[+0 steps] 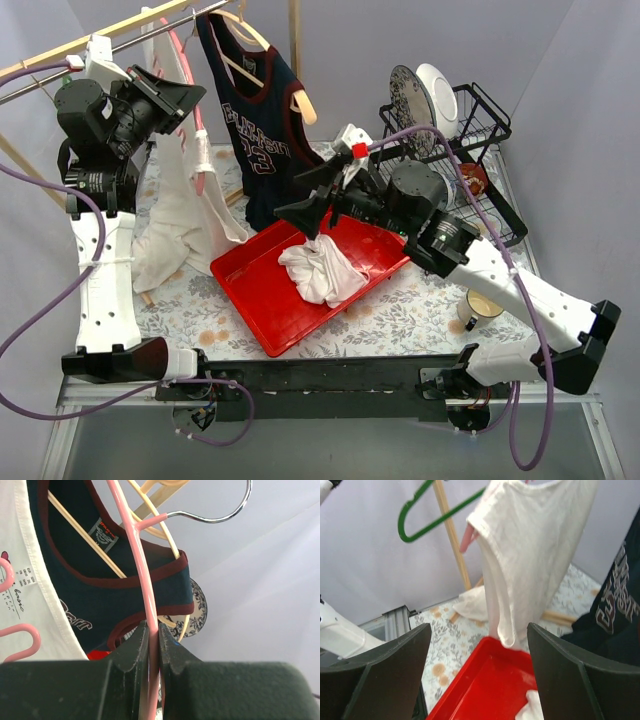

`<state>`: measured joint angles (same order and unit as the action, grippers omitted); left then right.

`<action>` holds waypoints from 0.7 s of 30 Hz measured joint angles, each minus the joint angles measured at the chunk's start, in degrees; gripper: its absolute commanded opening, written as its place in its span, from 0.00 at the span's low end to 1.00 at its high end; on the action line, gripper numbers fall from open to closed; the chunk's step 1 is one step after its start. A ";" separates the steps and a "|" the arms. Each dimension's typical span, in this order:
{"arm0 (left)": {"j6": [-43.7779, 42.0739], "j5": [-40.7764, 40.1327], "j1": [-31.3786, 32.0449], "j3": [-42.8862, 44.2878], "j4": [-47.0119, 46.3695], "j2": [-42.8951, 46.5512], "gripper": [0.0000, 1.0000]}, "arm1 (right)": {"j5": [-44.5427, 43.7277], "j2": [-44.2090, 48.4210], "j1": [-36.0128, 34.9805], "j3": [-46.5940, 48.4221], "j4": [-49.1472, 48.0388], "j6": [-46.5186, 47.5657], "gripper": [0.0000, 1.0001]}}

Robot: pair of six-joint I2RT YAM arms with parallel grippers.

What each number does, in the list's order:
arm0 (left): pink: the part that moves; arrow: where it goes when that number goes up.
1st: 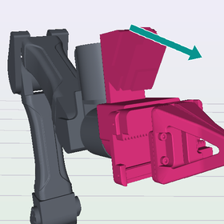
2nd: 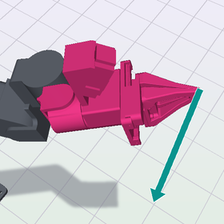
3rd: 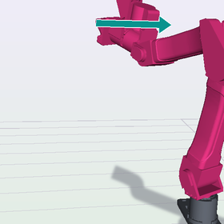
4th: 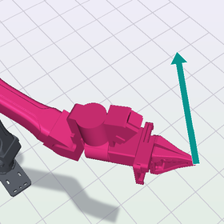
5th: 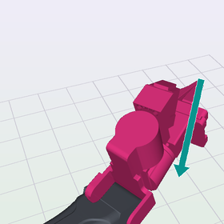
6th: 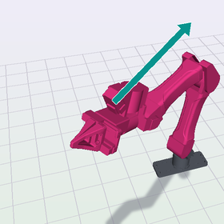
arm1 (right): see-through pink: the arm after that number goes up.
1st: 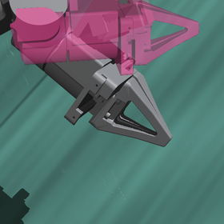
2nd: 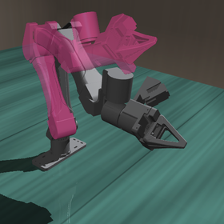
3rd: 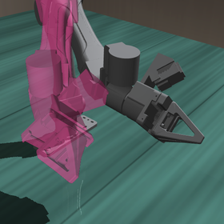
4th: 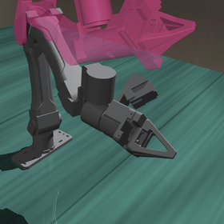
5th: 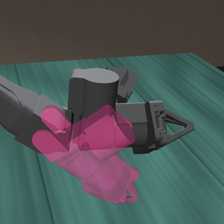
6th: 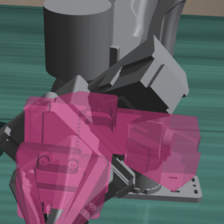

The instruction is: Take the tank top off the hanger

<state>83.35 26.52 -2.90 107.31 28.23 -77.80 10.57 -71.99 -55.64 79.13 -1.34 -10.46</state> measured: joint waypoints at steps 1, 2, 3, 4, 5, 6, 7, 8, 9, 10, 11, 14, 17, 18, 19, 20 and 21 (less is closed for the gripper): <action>-0.02 0.22 0.00 -0.02 0.44 0.42 0.00 | 0.81 -1.22 0.00 0.98 -1.49 0.61 0.89; -0.02 0.57 0.00 -0.02 0.94 0.76 0.00 | 1.73 -2.43 0.00 1.86 -2.75 1.60 0.89; -0.04 0.96 0.00 -0.02 1.38 1.11 0.00 | 2.45 -3.65 0.00 2.78 -3.87 2.36 0.90; 0.00 1.40 0.00 -0.28 1.53 1.55 0.00 | 3.21 -5.09 -0.02 3.74 -5.09 3.34 0.91; -0.02 1.77 0.00 -0.79 1.51 2.01 0.00 | 3.67 -6.01 -0.11 4.11 -5.90 3.93 0.92; -0.04 2.16 0.00 -1.62 1.42 2.69 0.00 | 4.11 -6.78 -0.24 4.37 -6.67 4.50 0.92; -0.20 2.54 0.02 -2.45 1.36 3.41 0.00 | 4.68 -7.72 -0.33 4.55 -7.58 5.09 0.92; -0.42 2.71 0.02 -3.26 1.31 4.07 0.00 | 5.07 -8.52 -0.42 4.63 -8.04 5.55 0.92; -0.66 2.69 0.02 -3.87 1.40 4.63 0.00 | 5.33 -9.18 -0.52 4.72 -8.24 5.99 0.92; -0.94 2.62 0.02 -4.24 1.53 4.98 0.00 | 5.57 -9.77 -0.68 4.72 -8.26 6.27 0.92; -1.29 2.45 0.02 -4.28 1.77 5.11 0.00 | 5.75 -10.14 -0.81 4.72 -8.24 6.43 0.92; -2.51 1.31 0.02 -4.17 1.97 4.83 0.00 | 5.86 -10.49 -1.49 4.72 -8.26 6.71 0.92; -2.95 0.76 0.11 -2.12 2.86 3.23 0.00 | 5.88 -10.45 -2.23 4.72 -8.92 7.04 0.92; -2.93 0.79 0.11 -1.46 3.15 2.64 0.00 | 5.86 -10.45 -2.45 4.72 -9.09 7.30 0.92; -2.84 0.98 0.11 -1.29 3.13 2.45 0.00 | 5.88 -10.45 -2.67 4.72 -9.18 7.65 0.92; -2.73 1.14 0.11 -1.27 3.15 2.36 0.00 | 5.88 -10.45 -2.86 4.72 -9.18 7.96 0.92; -2.54 1.36 0.11 -1.27 3.21 2.36 0.00 | 5.88 -10.47 -2.99 4.74 -9.18 8.24 0.92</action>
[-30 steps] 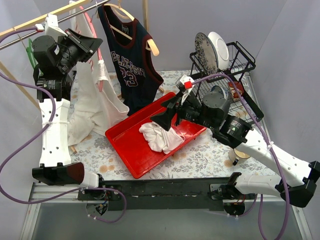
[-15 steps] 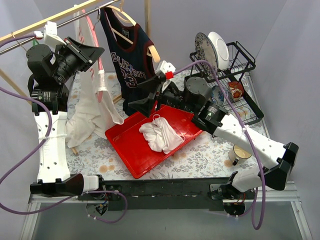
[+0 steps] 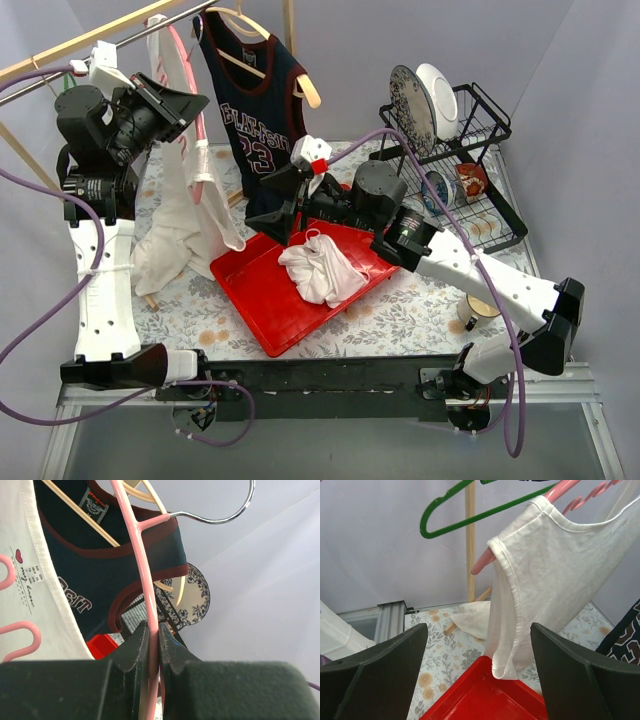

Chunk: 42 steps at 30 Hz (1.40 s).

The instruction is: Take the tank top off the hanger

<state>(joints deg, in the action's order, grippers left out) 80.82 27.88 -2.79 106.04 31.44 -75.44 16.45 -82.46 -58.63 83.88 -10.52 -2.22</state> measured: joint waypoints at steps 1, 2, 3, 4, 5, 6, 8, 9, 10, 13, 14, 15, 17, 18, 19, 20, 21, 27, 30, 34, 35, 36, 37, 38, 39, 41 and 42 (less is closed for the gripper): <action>0.15 0.11 0.00 -0.02 0.02 0.04 0.00 | 0.02 -0.07 -0.09 0.04 0.02 0.66 0.92; 0.24 0.26 0.00 -0.07 0.04 0.17 0.00 | 0.04 -0.31 -0.26 0.35 0.07 1.16 0.92; 0.39 0.35 0.00 -0.15 0.04 0.31 0.00 | 0.11 -0.79 -0.39 0.94 0.00 1.62 0.92; 0.46 0.46 -0.02 -0.28 0.15 0.52 0.00 | 0.13 -1.38 -0.61 1.60 -0.11 2.05 0.92; 0.50 0.61 -0.02 -0.37 0.44 0.81 0.00 | 0.20 -2.36 -0.83 2.60 -0.44 2.69 0.92; 0.50 0.76 -0.02 -0.37 0.72 1.05 0.00 | 0.20 -3.10 -1.05 3.19 -0.74 3.06 0.93; 0.68 1.09 -0.02 -0.70 0.85 1.75 0.00 | 0.00 -4.96 -1.86 4.42 -1.42 4.35 0.93; 0.83 1.29 -0.02 -1.03 0.98 2.23 0.00 | -0.22 -5.99 -2.43 5.01 -1.64 5.11 0.93; 1.05 1.49 -0.02 -1.53 1.01 2.89 0.00 | -0.74 -7.13 -3.17 5.70 -1.73 5.77 0.93; 1.70 1.84 -0.02 -3.02 1.11 4.85 0.00 | -3.69 -10.08 -5.53 6.67 -2.58 7.93 0.93; 2.03 1.81 -0.02 -3.63 1.16 5.64 0.00 | -5.01 -10.88 -6.34 6.67 -3.04 8.74 0.93; 2.32 1.81 -0.02 -4.31 1.14 6.43 0.00 | -6.32 -11.43 -6.88 6.67 -3.30 9.49 0.92; 2.69 1.88 -0.02 -5.42 1.40 7.76 0.00 | -10.10 -12.55 -8.33 6.67 -4.26 11.50 0.89; 2.78 1.95 -0.02 -5.62 1.60 8.20 0.00 | -11.93 -12.92 -8.85 6.67 -4.87 12.22 0.88; 2.80 1.99 -0.02 -5.73 1.66 8.55 0.00 | -13.60 -13.20 -9.31 6.64 -5.57 12.94 0.86; 2.78 2.03 -0.02 -5.84 1.81 8.83 0.00 | -15.13 -13.40 -9.62 6.51 -6.49 13.40 0.86; 2.67 2.01 -0.02 -5.88 2.03 9.14 0.00 | -16.50 -13.44 -9.73 6.14 -7.45 13.92 0.85; 2.56 2.08 -0.02 -8.33 2.21 11.69 0.00 | -21.29 -13.99 -9.44 4.07 -11.80 15.93 0.72; 2.71 2.82 0.00 -9.18 2.03 12.33 0.00 | -21.92 -14.88 -9.38 4.07 -12.83 16.17 0.71; 2.84 3.37 0.00 -10.16 1.60 12.68 0.00 | -18.25 -15.85 -9.33 4.11 -13.25 16.00 0.68; 2.95 3.54 0.00 -10.45 1.27 12.79 0.00 | -16.72 -15.93 -9.33 4.20 -13.20 15.87 0.65; 2.99 3.74 0.00 -10.91 0.96 13.03 0.00 | -15.41 -16.09 -9.42 4.50 -13.11 15.67 0.50; 3.06 3.96 0.00 -11.43 0.72 13.35 0.00 | -14.60 -16.31 -9.57 4.94 -13.22 15.47 0.39; 3.15 4.15 0.00 -11.87 0.61 13.68 0.00 | -14.10 -16.37 -9.77 5.31 -13.29 15.45 0.26; 3.19 4.33 0.00 -12.04 0.63 13.90 0.00 | -14.05 -16.37 -9.97 5.38 -13.53 15.39 0.02; 3.21 4.55 0.00 -12.55 0.39 14.49 0.00 | -14.05 -16.37 -10.51 5.38 -14.78 15.37 0.01; 3.13 4.52 0.00 -12.63 0.44 14.78 0.00 | -14.08 -16.37 -10.58 5.38 -14.93 15.65 0.01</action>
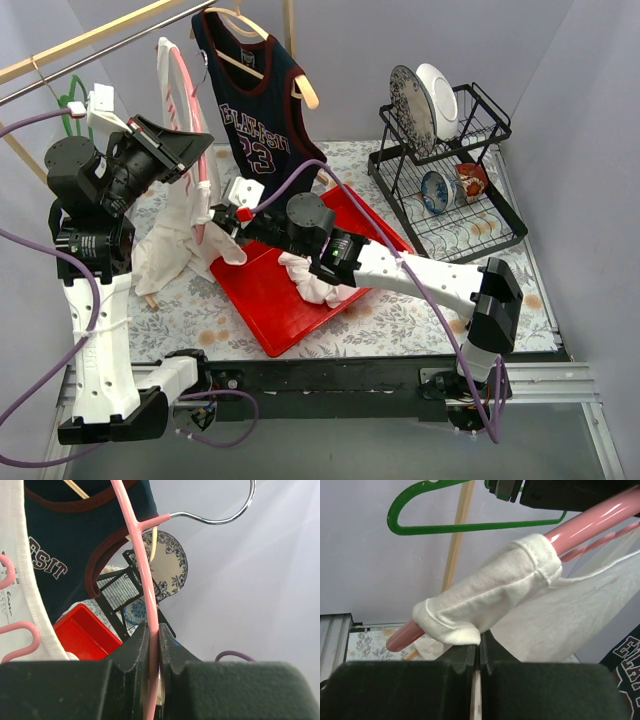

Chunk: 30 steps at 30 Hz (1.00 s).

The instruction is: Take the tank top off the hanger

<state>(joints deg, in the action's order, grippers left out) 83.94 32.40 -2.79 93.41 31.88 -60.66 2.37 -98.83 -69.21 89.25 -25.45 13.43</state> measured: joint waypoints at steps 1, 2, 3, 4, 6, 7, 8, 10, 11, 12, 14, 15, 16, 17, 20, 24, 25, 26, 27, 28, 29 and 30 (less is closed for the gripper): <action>-0.13 -0.04 0.00 -0.02 0.04 0.17 0.00 | 0.04 0.02 -0.20 0.00 -0.07 0.11 0.01; -0.26 -0.13 0.00 -0.02 0.09 0.33 0.00 | 0.17 0.09 -0.28 0.00 0.00 0.09 0.01; -0.52 -0.39 0.00 -0.02 0.24 0.48 0.00 | 0.42 0.17 -0.42 0.00 0.07 0.31 0.01; -0.72 -0.74 0.00 -0.02 0.37 0.61 0.00 | 0.72 0.35 -0.57 -0.07 0.15 0.37 0.01; -1.14 -1.73 0.00 -0.02 0.70 0.76 0.00 | 2.60 1.68 -0.72 -1.14 0.48 0.46 0.01; -1.18 -2.01 0.00 -0.02 0.74 0.79 0.00 | 3.56 2.43 -0.72 -1.90 0.50 0.37 0.01; -1.20 -2.45 0.00 -0.02 0.76 0.79 0.00 | 5.27 3.82 -0.85 -3.67 -0.24 0.15 0.01; -1.07 -3.04 0.00 -0.11 0.68 0.79 0.00 | 7.50 6.36 -1.42 -6.32 -0.85 -0.17 0.01; -1.03 -3.21 0.00 -0.15 0.72 0.81 0.00 | 7.93 6.69 -1.81 -6.64 -1.05 -0.17 0.01; -0.96 -3.30 0.00 -0.15 0.72 0.81 0.00 | 8.33 7.15 -2.40 -7.08 -1.51 -0.15 0.01; -0.70 -3.26 0.00 -0.15 0.74 0.81 0.00 | 8.44 7.76 -3.56 -8.44 -2.67 -0.04 0.01; -0.52 -3.17 0.02 -0.15 0.74 0.81 0.00 | 8.37 7.89 -3.96 -9.22 -3.13 0.00 0.01; -0.33 -3.04 0.02 -0.15 0.74 0.81 0.00 | 8.09 7.93 -4.33 -10.14 -3.69 0.04 0.01; -0.11 -2.86 0.02 -0.15 0.72 0.81 0.00 | 7.45 7.91 -4.50 -11.15 -4.11 0.11 0.01; 0.31 -1.99 0.02 -0.15 0.70 0.70 0.00 | 4.42 7.85 -4.52 -14.40 -4.81 0.17 0.01; -0.22 0.63 0.02 -0.26 0.48 0.68 0.00 | 0.44 7.78 -2.97 -17.44 -5.49 -2.19 0.01; -0.52 1.64 0.02 -0.59 0.15 0.83 0.00 | -0.70 7.82 -2.25 -18.10 -5.95 -3.08 0.01; -0.96 2.82 0.02 -1.49 -0.70 1.27 0.00 | -1.75 7.91 -1.60 -18.64 -6.23 -3.96 0.01; -1.42 3.85 0.09 -2.56 -1.22 1.88 0.00 | -2.54 8.04 -0.68 -19.12 -6.38 -4.81 0.01; -1.81 4.81 0.33 -3.80 -1.84 2.58 0.00 | -3.08 8.26 0.26 -19.65 -6.49 -5.75 0.01; -2.12 5.64 0.55 -5.11 -2.34 3.41 0.00 | -3.45 8.48 1.31 -20.02 -6.36 -6.38 0.01; -2.19 6.47 0.85 -6.64 -3.06 4.28 0.00 | -3.76 8.74 2.25 -20.31 -6.38 -7.08 0.01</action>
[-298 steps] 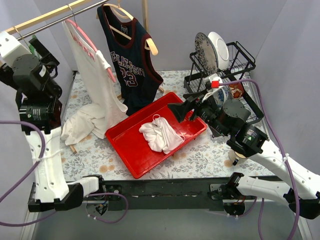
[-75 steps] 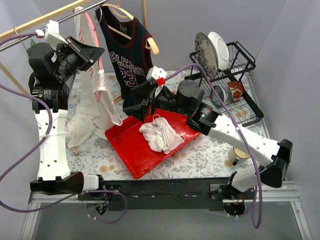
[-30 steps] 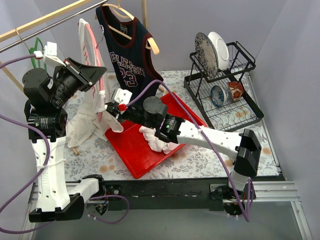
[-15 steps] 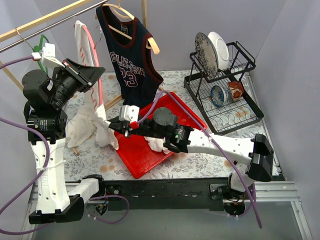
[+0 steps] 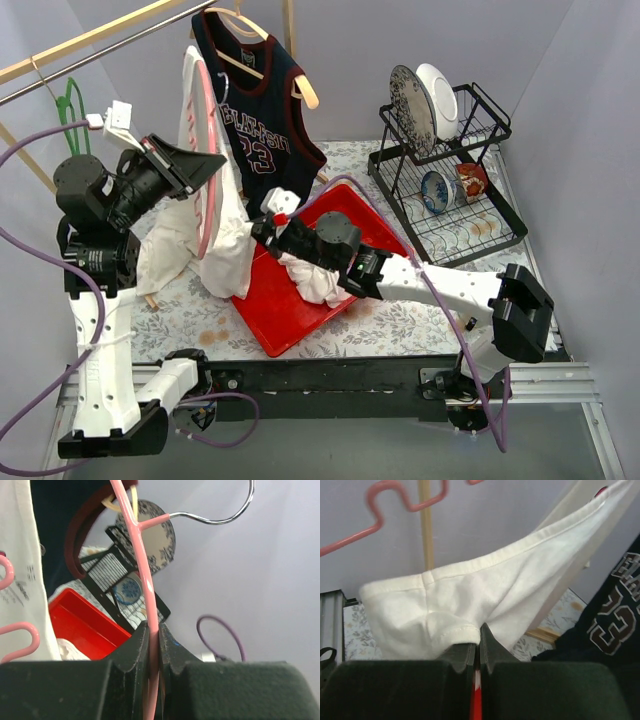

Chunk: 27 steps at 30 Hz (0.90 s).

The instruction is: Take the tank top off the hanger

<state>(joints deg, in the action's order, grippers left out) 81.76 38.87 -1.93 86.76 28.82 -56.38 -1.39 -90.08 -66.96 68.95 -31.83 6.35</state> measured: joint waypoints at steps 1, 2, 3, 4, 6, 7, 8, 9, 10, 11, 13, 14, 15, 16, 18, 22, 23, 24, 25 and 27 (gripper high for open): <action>0.04 0.92 0.31 -1.77 -0.74 1.03 0.00 | -0.28 0.44 0.83 -0.48 0.00 -0.42 0.01; 0.13 2.08 0.55 -3.58 -1.51 2.05 0.00 | -0.90 1.01 1.68 -1.16 -0.02 -0.76 0.01; 0.59 3.13 1.11 -5.55 -2.54 3.10 0.00 | -1.44 1.68 2.25 -1.86 0.11 -1.11 0.01; 1.14 4.02 1.86 -7.58 -3.67 4.22 0.00 | -1.84 2.38 2.67 -2.56 0.11 -1.49 0.01; 2.12 5.33 2.80 -10.25 -4.74 5.66 0.00 | -1.86 3.52 2.89 -3.78 -0.11 -1.81 0.01; 2.82 6.14 3.28 -11.30 -5.16 6.21 0.00 | -1.57 3.91 2.86 -4.20 -0.11 -1.95 0.01; 3.30 6.58 3.37 -11.72 -5.40 6.43 0.00 | -1.09 4.15 2.82 -4.55 -0.11 -2.16 0.01; 4.04 7.04 3.45 -12.09 -5.88 6.58 0.00 | -0.74 4.33 2.82 -4.92 -0.15 -2.47 0.01; 4.63 7.32 3.45 -12.33 -6.45 6.64 0.00 | -0.33 4.46 2.80 -5.29 -0.04 -2.89 0.01; 5.33 7.54 3.45 -12.63 -7.13 6.82 0.00 | -0.17 4.55 2.80 -5.81 -0.11 -3.19 0.01; 7.02 7.93 3.58 -14.45 -8.98 7.78 0.00 | -0.24 5.14 2.75 -7.08 0.15 -3.50 0.01; 8.09 8.07 3.76 -16.37 -10.29 8.92 0.00 | -0.63 5.68 2.71 -7.96 0.44 -3.54 0.01; 8.72 8.17 3.96 -17.70 -10.64 9.75 0.00 | -1.05 6.19 2.71 -8.48 0.79 -3.50 0.01; 9.64 8.26 4.22 -19.32 -11.17 10.69 0.00 | -1.70 6.95 2.71 -9.16 1.29 -3.39 0.01; 11.30 8.20 4.81 -22.01 -11.23 12.50 0.00 | -2.62 8.22 2.73 -9.68 2.05 -3.17 0.01; 13.53 6.86 7.06 -23.80 -10.25 13.94 0.00 | -3.21 11.06 2.78 -9.92 3.52 -2.97 0.01; 13.73 6.40 7.91 -23.80 -9.79 14.19 0.00 | -3.23 11.80 2.80 -10.29 3.61 -2.99 0.02; 13.75 5.62 8.98 -23.78 -9.11 14.69 0.00 | -3.21 12.85 2.80 -11.04 3.96 -3.06 0.01; 13.66 5.16 9.64 -23.71 -8.50 15.13 0.00 | -3.39 13.57 2.80 -11.61 4.20 -3.13 0.01; 13.29 3.96 11.02 -23.08 -6.16 16.31 0.00 | -4.09 15.17 2.80 -12.74 5.53 -3.19 0.12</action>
<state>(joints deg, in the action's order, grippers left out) 95.04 42.83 9.08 63.68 22.65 -40.07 -5.48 -74.91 -64.16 56.21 -26.30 3.16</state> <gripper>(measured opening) 0.066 0.041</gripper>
